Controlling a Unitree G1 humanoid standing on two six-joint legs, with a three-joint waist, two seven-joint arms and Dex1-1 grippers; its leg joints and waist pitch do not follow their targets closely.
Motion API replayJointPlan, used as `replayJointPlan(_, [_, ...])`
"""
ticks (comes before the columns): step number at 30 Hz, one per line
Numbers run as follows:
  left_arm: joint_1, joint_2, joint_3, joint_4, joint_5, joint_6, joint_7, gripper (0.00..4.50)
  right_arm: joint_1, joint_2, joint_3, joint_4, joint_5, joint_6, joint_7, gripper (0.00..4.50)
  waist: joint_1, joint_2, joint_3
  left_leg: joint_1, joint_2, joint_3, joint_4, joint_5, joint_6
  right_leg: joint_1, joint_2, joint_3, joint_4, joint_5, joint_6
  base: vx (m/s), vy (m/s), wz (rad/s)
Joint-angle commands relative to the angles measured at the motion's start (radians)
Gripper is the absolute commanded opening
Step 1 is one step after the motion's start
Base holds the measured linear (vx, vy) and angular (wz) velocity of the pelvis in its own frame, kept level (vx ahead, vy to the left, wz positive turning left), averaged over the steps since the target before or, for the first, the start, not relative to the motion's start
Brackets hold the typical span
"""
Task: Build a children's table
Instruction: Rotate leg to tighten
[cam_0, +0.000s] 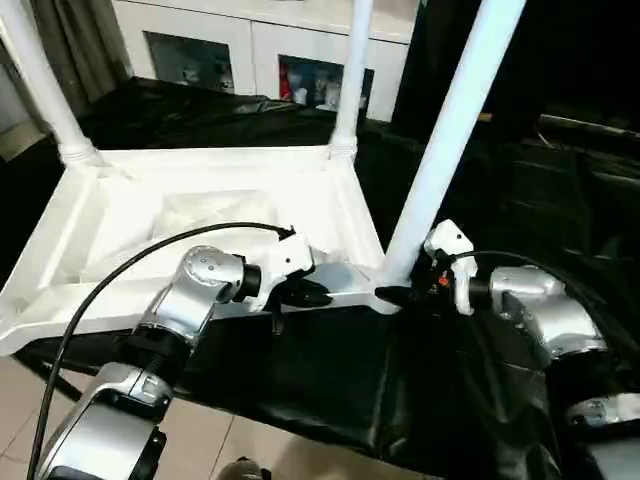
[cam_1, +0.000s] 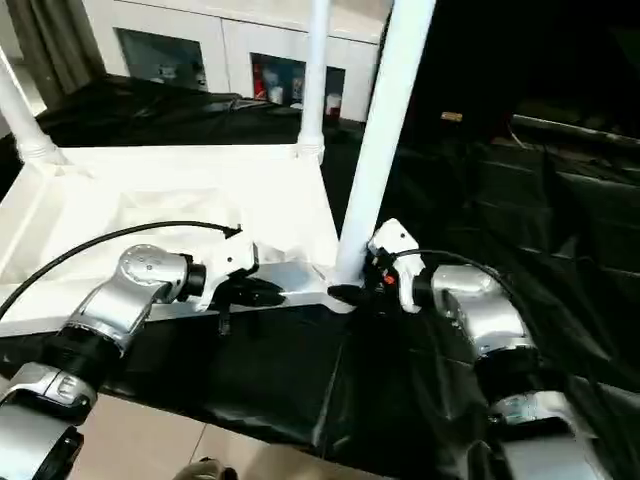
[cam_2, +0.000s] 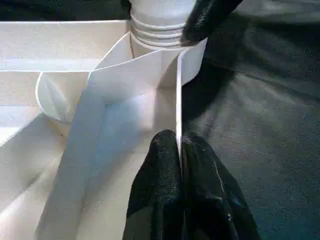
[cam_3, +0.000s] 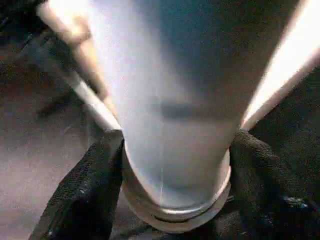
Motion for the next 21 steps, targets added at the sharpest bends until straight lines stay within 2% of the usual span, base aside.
replayJointPlan(1, [-0.026,-0.069,0.011,0.043,0.000,-0.006,0.122,0.00,-0.019,0.041,-0.059,0.115,0.009,0.029,-0.226,2.70,-0.009,-0.013,-0.069,0.013,0.064,-0.040,-0.077,-0.238,-0.011,0.048,-0.091,0.056,-0.085,-0.353,-0.188,0.000,0.000,0.00])
replayJointPlan(2, [-0.039,-0.087,0.015,0.065,0.008,0.005,0.169,0.00,-0.026,0.065,-0.078,0.140,0.008,0.026,-0.316,2.70,-0.011,-0.012,-0.069,0.015,0.066,-0.040,-0.078,-0.245,-0.016,0.048,-0.091,0.057,-0.088,-0.365,-0.180,0.000,0.000,0.00])
replayJointPlan(3, [-0.053,-0.108,0.019,0.086,0.016,0.015,0.218,0.00,-0.034,0.091,-0.102,0.162,0.013,0.023,-0.402,2.70,-0.017,-0.009,-0.064,0.024,0.067,-0.038,-0.079,-0.278,-0.020,0.037,-0.089,0.061,-0.094,-0.377,-0.175,0.000,0.000,0.00])
replayJointPlan(4, [-0.053,-0.108,0.019,0.087,0.016,0.015,0.218,0.00,-0.034,0.092,-0.103,0.163,0.013,0.023,-0.404,2.70,-0.018,-0.009,-0.062,0.023,0.065,-0.038,-0.081,-0.288,-0.020,0.038,-0.090,0.061,-0.098,-0.394,-0.170,0.000,0.000,0.00])
replayJointPlan(5, [-0.066,-0.130,0.024,0.105,0.021,0.028,0.267,0.00,-0.042,0.116,-0.123,0.179,0.018,0.012,-0.479,2.70,-0.015,-0.008,-0.067,0.024,0.065,-0.039,-0.079,-0.288,-0.020,0.042,-0.093,0.061,-0.098,-0.400,-0.161,0.000,0.000,0.00])
replayJointPlan(7, [-0.102,-0.200,0.025,0.146,0.033,0.065,0.372,0.00,-0.065,0.188,-0.149,0.201,0.013,-0.034,-0.658,2.70,-0.017,-0.005,-0.067,0.028,0.065,-0.039,-0.082,-0.288,-0.030,0.035,-0.089,0.062,-0.098,-0.384,-0.160,0.000,0.000,0.00])
replayJointPlan(10, [-0.115,-0.224,0.018,0.165,0.042,0.066,0.398,0.00,-0.080,0.216,-0.152,0.210,-0.004,-0.056,-0.700,2.70,-0.015,-0.007,-0.068,0.028,0.064,-0.037,-0.082,-0.287,-0.028,0.036,-0.089,0.062,-0.098,-0.364,-0.163,0.000,0.000,0.00])
replayJointPlan(13, [-0.131,-0.238,0.007,0.195,0.061,0.046,0.408,0.00,-0.102,0.229,-0.121,0.229,-0.047,-0.100,-0.692,2.70,-0.010,-0.006,-0.070,0.022,0.063,-0.035,-0.081,-0.263,-0.008,0.041,-0.087,0.063,-0.091,-0.294,-0.168,0.000,0.000,0.00])
replayJointPlan(16, [-0.130,-0.228,0.002,0.200,0.063,0.032,0.385,0.00,-0.102,0.231,-0.111,0.213,-0.032,-0.144,-0.623,2.70,-0.010,-0.009,-0.071,0.018,0.063,-0.034,-0.080,-0.250,0.006,0.046,-0.088,0.063,-0.088,-0.269,-0.173,0.000,0.000,0.00])
replayJointPlan(17, [-0.126,-0.222,-0.001,0.199,0.063,0.023,0.373,0.00,-0.100,0.230,-0.111,0.201,-0.027,-0.158,-0.607,3.40,-0.010,-0.009,-0.071,0.017,0.063,-0.034,-0.080,-0.248,0.009,0.046,-0.089,0.063,-0.088,-0.268,-0.173,0.000,0.000,0.00])
replayJointPlan(21, [-0.121,-0.202,-0.001,0.196,0.054,0.020,0.351,0.00,-0.098,0.209,-0.096,0.180,-0.033,-0.182,-0.570,3.52,-0.009,-0.012,-0.071,0.012,0.063,-0.034,-0.079,-0.228,0.024,0.049,-0.088,0.062,-0.085,-0.254,-0.177,0.000,0.000,0.00])
